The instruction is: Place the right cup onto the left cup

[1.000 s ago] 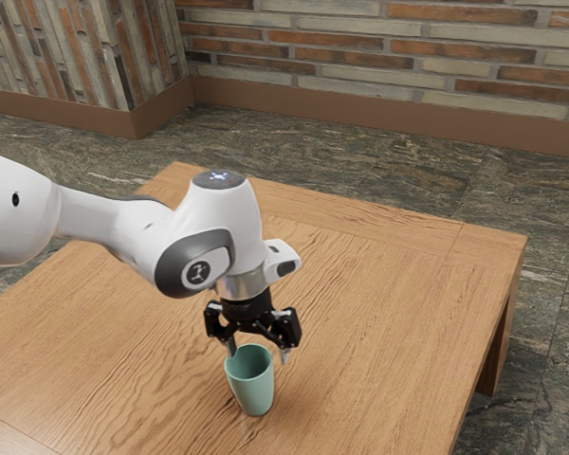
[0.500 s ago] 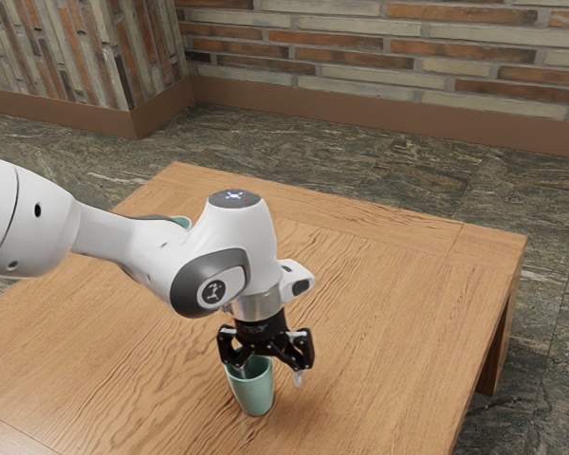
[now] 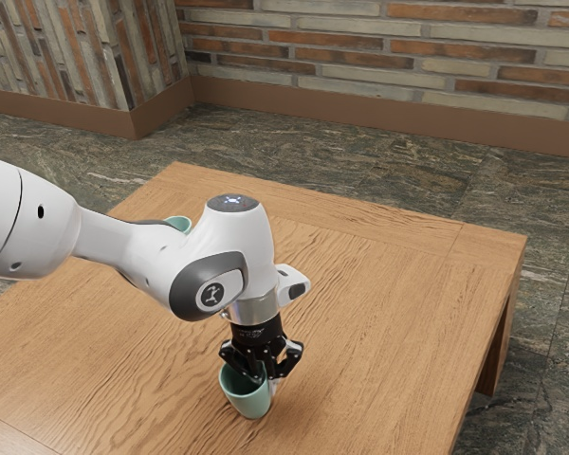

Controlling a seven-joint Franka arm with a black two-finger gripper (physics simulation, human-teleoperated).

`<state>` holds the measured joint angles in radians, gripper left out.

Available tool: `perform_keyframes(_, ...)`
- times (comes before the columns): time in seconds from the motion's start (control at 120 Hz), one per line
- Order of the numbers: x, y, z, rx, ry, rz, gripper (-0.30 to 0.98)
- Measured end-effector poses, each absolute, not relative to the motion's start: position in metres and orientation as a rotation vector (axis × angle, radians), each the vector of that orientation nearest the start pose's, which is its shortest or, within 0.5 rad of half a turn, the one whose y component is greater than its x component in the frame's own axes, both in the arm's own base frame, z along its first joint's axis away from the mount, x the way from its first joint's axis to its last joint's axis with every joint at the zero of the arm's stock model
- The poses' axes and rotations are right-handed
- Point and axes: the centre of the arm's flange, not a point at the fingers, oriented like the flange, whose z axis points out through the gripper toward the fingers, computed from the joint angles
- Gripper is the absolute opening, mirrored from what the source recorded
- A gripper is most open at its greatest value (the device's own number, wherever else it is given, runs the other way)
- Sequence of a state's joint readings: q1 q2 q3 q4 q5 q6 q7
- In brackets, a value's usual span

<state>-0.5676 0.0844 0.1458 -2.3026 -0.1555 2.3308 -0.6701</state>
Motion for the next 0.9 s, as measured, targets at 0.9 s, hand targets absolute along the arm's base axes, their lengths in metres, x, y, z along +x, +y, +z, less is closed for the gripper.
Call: perform_keyframes(0.9,0.621,0.009,0.473,-2.901,-1.048,0.11,-0.1)
